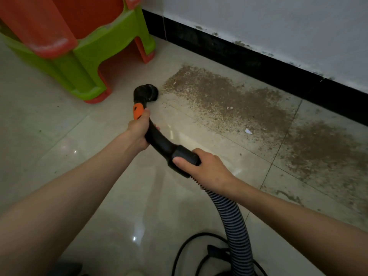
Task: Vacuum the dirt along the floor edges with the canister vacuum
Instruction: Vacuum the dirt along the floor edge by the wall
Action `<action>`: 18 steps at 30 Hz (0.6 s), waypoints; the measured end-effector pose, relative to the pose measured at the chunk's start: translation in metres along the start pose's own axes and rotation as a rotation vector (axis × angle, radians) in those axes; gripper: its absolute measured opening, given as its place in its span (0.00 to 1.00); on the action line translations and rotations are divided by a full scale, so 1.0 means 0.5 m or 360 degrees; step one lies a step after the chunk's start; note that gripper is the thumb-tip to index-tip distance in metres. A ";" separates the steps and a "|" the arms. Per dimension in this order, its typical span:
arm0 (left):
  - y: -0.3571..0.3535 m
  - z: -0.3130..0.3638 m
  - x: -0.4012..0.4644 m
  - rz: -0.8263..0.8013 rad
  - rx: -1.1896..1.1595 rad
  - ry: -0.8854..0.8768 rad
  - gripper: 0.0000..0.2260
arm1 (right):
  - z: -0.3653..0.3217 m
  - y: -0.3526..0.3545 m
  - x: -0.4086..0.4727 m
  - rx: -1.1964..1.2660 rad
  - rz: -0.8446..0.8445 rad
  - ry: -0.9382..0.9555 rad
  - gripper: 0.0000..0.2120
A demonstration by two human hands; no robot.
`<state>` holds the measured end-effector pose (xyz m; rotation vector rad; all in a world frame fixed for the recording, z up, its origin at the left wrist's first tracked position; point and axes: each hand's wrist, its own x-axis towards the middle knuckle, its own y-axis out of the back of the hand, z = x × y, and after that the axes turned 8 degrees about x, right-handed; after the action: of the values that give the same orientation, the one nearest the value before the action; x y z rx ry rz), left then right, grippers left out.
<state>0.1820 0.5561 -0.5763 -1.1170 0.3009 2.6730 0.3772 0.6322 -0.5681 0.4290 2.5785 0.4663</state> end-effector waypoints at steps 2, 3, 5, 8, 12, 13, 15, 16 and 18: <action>-0.025 0.008 -0.002 0.0001 0.0015 -0.0025 0.18 | 0.004 0.016 0.006 0.0057 0.0037 -0.0012 0.25; -0.036 0.010 -0.004 -0.0001 0.0022 -0.0040 0.18 | 0.005 0.025 0.009 0.0068 0.0054 -0.0014 0.25; -0.055 0.011 -0.006 -0.0009 0.0049 -0.0075 0.19 | 0.009 0.044 0.016 0.0069 0.0070 -0.0021 0.25; -0.076 0.014 -0.007 -0.0010 0.0120 -0.0122 0.25 | 0.014 0.068 0.033 0.0105 0.0068 -0.0027 0.24; -0.099 0.030 0.000 -0.0007 0.0129 -0.0178 0.24 | 0.013 0.074 0.057 0.0204 0.0105 -0.0024 0.23; -0.106 0.034 0.002 -0.0010 0.0136 -0.0194 0.23 | 0.014 0.073 0.063 0.0231 0.0122 -0.0025 0.23; -0.119 0.037 0.006 -0.0036 0.0161 -0.0218 0.21 | 0.015 0.073 0.075 0.0271 0.0157 -0.0030 0.23; -0.126 0.038 0.007 -0.0047 0.0176 -0.0232 0.21 | 0.016 0.074 0.081 0.0292 0.0174 -0.0035 0.23; -0.140 0.042 0.012 -0.0053 0.0203 -0.0256 0.22 | 0.017 0.077 0.095 0.0330 0.0200 -0.0038 0.22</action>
<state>0.1839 0.6296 -0.5731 -0.8574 0.4127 2.6522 0.3503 0.6864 -0.5789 0.6673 2.5964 0.2344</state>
